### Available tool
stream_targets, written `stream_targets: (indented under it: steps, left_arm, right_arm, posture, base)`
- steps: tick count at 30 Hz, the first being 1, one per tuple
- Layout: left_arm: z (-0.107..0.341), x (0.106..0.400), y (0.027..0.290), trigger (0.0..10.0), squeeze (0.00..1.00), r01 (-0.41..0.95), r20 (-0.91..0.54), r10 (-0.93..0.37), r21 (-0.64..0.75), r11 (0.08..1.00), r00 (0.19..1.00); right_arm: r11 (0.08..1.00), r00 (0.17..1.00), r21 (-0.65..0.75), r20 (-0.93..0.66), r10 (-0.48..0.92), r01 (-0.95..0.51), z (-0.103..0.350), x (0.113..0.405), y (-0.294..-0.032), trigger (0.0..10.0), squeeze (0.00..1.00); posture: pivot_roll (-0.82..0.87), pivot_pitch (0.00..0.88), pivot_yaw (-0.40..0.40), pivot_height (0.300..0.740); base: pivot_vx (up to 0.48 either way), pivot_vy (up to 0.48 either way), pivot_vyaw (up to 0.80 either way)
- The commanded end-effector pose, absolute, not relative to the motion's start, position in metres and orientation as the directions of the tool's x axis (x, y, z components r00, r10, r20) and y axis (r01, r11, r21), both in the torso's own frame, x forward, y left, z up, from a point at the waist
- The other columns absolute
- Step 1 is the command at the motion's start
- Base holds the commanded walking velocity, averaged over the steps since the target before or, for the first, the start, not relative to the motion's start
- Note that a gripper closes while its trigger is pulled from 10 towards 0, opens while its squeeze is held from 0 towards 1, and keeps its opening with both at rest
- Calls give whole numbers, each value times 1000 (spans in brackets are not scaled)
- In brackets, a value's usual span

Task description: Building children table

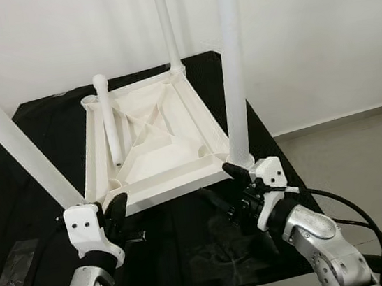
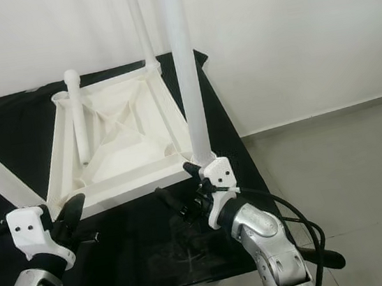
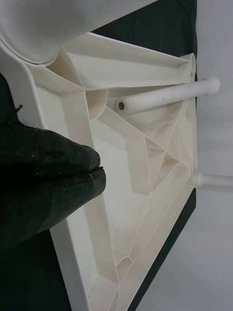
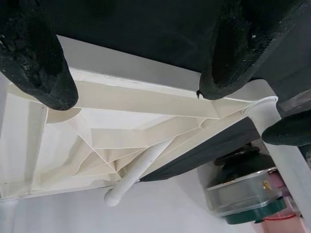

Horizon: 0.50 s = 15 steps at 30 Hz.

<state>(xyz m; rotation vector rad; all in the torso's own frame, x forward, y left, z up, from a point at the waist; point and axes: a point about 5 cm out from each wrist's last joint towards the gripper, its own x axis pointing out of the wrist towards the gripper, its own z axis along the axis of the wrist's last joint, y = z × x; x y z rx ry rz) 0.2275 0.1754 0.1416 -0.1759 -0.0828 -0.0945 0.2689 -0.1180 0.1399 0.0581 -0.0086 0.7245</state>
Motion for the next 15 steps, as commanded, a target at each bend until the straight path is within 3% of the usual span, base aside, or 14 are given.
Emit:
stream_targets:
  steps: [1,15]
  left_arm:
    - [138,227,180,10000,0,74,71,-63,-155,985,995]
    - [136,228,179,10000,0,91,57,-83,-152,984,995]
  right_arm:
    - [741,743,56,31,668,-669,139,269,-115,10000,0]
    - [740,742,56,25,670,-670,138,270,-115,10000,0]
  posture:
    - [-76,89,62,740]
    - [-79,91,61,740]
  base:
    - [0,0,0]
    - [0,0,0]
